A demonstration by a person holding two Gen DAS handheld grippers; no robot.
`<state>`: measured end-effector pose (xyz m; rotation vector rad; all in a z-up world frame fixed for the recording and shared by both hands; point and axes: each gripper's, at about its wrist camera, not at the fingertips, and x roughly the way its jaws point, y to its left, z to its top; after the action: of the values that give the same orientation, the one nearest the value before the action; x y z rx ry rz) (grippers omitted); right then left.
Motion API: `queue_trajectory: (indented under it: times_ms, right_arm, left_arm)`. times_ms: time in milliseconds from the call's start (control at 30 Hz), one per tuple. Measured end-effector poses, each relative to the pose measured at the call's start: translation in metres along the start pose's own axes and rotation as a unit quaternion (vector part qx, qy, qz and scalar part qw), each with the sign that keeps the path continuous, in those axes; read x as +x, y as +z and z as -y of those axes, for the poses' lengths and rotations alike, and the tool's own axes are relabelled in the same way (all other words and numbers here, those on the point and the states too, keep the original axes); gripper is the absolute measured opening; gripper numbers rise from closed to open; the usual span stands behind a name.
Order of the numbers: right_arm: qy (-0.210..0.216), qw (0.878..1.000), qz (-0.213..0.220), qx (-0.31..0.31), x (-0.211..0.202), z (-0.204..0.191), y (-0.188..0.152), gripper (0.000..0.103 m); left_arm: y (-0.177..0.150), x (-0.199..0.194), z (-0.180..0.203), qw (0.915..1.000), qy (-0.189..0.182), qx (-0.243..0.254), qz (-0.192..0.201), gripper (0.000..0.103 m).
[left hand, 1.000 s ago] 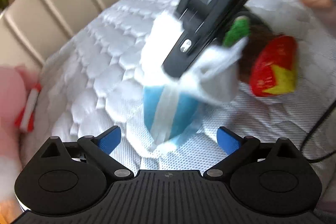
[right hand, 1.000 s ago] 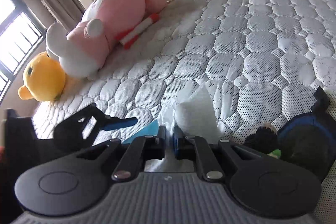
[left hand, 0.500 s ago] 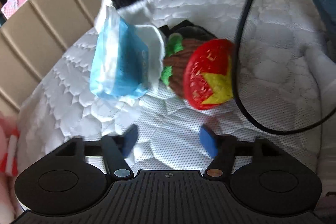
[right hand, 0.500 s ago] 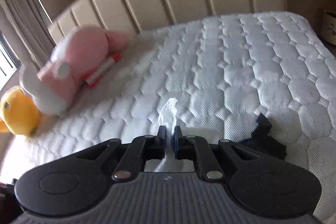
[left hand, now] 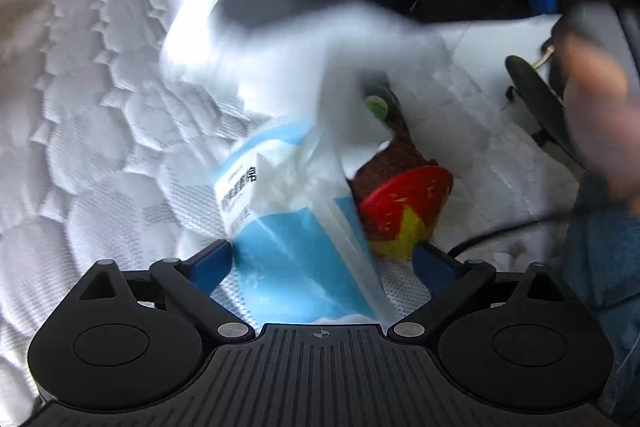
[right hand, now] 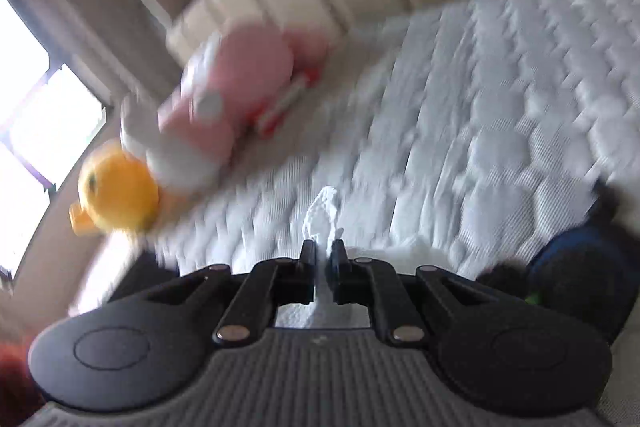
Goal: Organize soft objects
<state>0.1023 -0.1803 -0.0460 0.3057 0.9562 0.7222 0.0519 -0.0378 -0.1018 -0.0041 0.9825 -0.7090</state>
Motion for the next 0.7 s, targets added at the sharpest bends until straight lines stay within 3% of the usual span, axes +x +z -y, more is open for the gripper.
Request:
queue_trajectory:
  times_ms: [67,167,233,300,400,533,633,700]
  right_arm:
    - [-0.011,0.999,-0.042,-0.008,0.015,-0.002,-0.008,0.009]
    - [-0.057,0.997,-0.056,-0.019,0.023,0.004,-0.012,0.008]
    - [-0.077,0.996,-0.034,-0.013,0.014,0.009,-0.006,0.008]
    - [-0.102,0.995,-0.005,-0.002,0.002,0.014,0.001,0.009]
    - [-0.119,0.992,0.026,0.026,-0.014,0.025,0.009,0.009]
    - [-0.096,0.990,0.086,0.059,-0.051,0.033,0.024,0.009]
    - [-0.098,0.988,0.112,0.035,-0.077,0.032,0.034,0.009]
    - [-0.125,0.986,0.113,0.010,-0.091,0.037,0.035,0.009]
  left_arm:
    - [0.000,0.003,0.002,1.0000,-0.004,0.001,0.006,0.101]
    - [-0.003,0.004,0.004,0.9997,-0.002,0.017,0.016,0.100]
    - [-0.003,0.001,0.007,0.9991,-0.001,0.029,0.030,0.095]
    - [-0.002,-0.002,0.008,0.9986,0.006,0.033,0.041,0.081]
    - [-0.002,0.001,0.001,0.9992,0.012,0.022,0.032,0.073]
    - [0.000,-0.005,-0.009,0.9989,0.018,0.008,0.043,0.065]
    - [0.004,-0.015,-0.019,0.9961,0.056,0.006,0.068,0.058]
    - [0.006,-0.020,-0.019,0.9918,0.097,0.025,0.079,0.055]
